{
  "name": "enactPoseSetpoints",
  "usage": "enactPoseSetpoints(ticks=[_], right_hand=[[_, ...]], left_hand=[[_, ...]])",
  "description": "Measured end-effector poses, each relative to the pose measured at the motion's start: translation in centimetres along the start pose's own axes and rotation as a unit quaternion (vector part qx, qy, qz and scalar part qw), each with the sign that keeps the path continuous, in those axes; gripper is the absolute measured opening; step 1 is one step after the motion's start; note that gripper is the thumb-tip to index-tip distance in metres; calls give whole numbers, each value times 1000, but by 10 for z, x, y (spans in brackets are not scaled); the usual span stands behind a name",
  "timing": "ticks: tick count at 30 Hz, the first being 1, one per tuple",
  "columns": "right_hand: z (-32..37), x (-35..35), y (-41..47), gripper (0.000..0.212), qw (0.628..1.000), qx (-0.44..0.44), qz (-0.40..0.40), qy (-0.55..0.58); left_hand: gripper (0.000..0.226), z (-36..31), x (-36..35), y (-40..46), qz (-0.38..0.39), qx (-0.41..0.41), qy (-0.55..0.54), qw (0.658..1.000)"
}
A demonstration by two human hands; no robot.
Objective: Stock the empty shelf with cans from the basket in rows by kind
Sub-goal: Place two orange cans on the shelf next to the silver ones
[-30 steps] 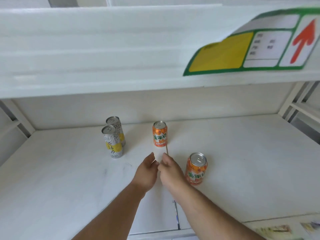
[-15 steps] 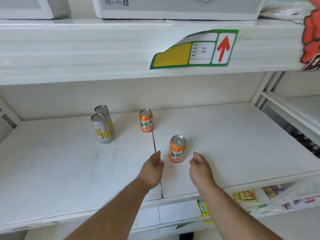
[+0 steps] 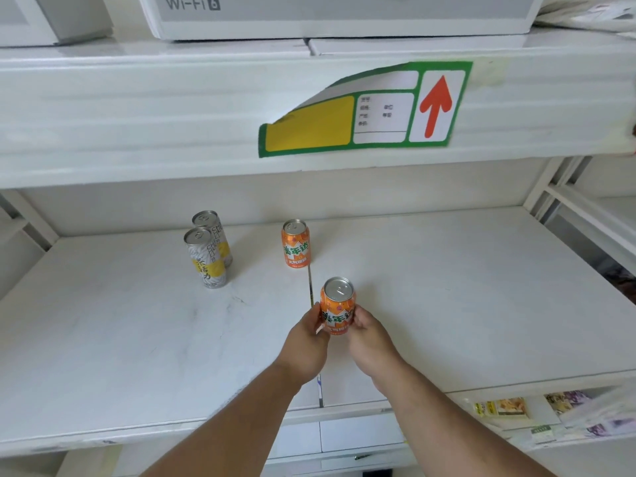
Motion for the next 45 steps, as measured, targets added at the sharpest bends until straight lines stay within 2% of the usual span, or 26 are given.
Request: enactPoseSetpoints(ticks=[9, 14, 24, 34, 45], right_hand=[[21, -46, -4, 42, 998, 21, 59, -24], [17, -42, -7, 44, 998, 28, 41, -27], [21, -44, -5, 40, 999, 44, 15, 4], [43, -41, 37, 44, 998, 52, 19, -4], [60, -40, 87, 43, 998, 57, 17, -5]], left_hand=[[56, 19, 50, -20, -47, 9, -5, 999], [54, 27, 54, -23, -70, 28, -21, 997], [41, 33, 53, -17, -45, -2, -32, 998], [47, 33, 61, 40, -47, 5, -23, 999], [43, 18, 71, 93, -53, -10, 11, 998]])
Point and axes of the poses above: each hand's wrist, its own y-axis towards the middle knuckle, its own x-axis out of the back of the hand, z = x × y, the point moved 3 cm from there along y, towards the middle knuckle, and after that the axes turned 8 degrees about -y, right-handed, at the moved point
